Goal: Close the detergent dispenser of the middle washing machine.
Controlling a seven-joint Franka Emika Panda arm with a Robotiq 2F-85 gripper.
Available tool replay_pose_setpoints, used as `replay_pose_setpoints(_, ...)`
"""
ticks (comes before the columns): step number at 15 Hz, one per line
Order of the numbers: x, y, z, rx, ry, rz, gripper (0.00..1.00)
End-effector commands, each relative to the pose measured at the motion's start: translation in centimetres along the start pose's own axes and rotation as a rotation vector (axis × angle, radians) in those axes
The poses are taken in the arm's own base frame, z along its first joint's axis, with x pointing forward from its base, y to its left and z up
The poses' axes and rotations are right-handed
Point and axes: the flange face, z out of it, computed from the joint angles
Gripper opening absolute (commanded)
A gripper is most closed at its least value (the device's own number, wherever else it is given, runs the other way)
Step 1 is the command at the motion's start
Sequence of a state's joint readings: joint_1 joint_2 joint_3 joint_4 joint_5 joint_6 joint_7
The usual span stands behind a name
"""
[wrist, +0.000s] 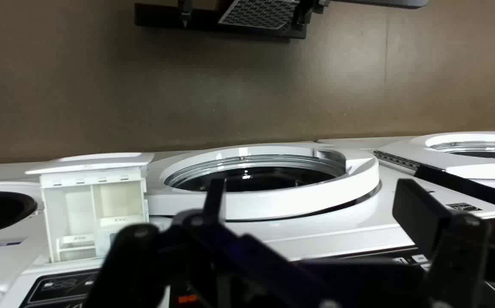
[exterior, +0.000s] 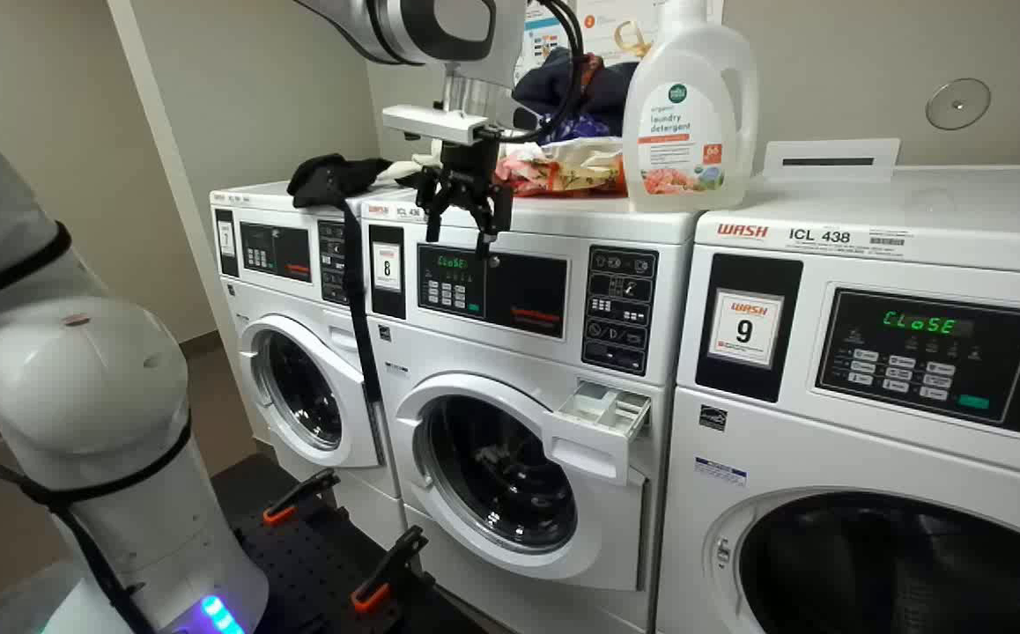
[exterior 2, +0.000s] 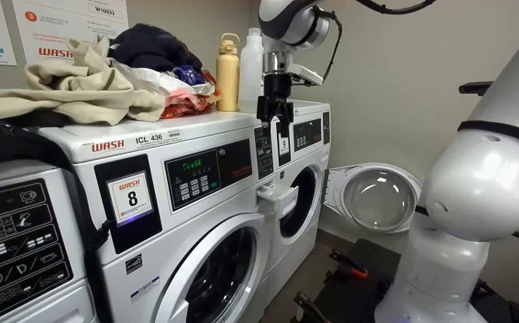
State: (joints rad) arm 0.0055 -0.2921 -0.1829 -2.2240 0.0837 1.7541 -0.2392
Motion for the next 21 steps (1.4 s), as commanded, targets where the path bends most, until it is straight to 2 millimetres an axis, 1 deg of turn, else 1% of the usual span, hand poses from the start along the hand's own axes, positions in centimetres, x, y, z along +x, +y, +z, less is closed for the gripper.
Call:
replay_pose_setpoints(1, 0.0, 0.0, 0.0, 0.000, -0.001, 0.000, 1.00)
replay_pose_setpoints(2, 0.1, 1.1, 0.9, -0.029, -0.002, 0.071, 1.00)
replay_pose_setpoints(4, -0.5, 3.6, 2.6, -0.050, 0.017, 0.163, 1.00)
replay_pose_setpoints(5, -1.0, 5.3, 3.6, -0.052, 0.038, 0.226, 1.00)
replay_pose_setpoints(7, -2.4, 8.6, 5.7, -0.052, 0.089, 0.334, 1.00)
replay_pose_setpoints(9, -4.5, 11.7, 7.8, -0.048, 0.141, 0.432, 1.00)
replay_pose_setpoints(10, -5.5, 13.1, 8.9, -0.041, 0.167, 0.484, 1.00)
replay_pose_setpoints(12, -7.2, 15.0, 11.1, -0.036, 0.222, 0.580, 1.00)
replay_pose_setpoints(15, -9.2, 16.9, 13.8, -0.038, 0.301, 0.723, 1.00)
replay_pose_setpoints(18, -10.2, 17.3, 16.5, -0.054, 0.376, 0.819, 1.00)
replay_pose_setpoints(20, -10.5, 17.3, 18.3, -0.070, 0.430, 0.878, 1.00)
replay_pose_setpoints(21, -9.2, 18.4, 18.4, -0.079, 0.445, 0.904, 1.00)
